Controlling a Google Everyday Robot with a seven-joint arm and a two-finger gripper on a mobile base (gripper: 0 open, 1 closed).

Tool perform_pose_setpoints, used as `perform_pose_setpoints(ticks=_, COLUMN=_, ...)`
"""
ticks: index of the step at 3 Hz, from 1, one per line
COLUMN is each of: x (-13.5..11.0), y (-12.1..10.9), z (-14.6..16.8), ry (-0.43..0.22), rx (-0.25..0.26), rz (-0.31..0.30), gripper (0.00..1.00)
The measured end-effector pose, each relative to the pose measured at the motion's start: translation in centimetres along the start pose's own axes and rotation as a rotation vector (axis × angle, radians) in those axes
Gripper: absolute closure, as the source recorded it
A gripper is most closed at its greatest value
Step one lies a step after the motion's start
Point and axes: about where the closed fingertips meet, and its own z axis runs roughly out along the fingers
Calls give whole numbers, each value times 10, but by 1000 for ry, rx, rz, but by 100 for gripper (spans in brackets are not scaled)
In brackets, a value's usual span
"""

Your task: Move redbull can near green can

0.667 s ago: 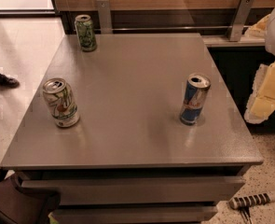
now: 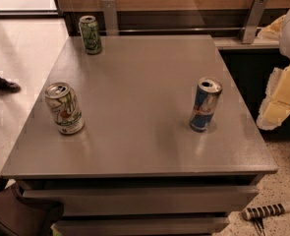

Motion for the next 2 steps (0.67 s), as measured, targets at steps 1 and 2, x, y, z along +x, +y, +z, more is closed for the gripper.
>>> perform_pose_setpoints(ticks=1, x=10, y=-6, z=16, ry=-153, rx=23, rz=9, gripper=0)
perform_pose_setpoints(ticks=2, x=24, y=-10, z=45, ry=-335, rx=75, rz=22, gripper=0)
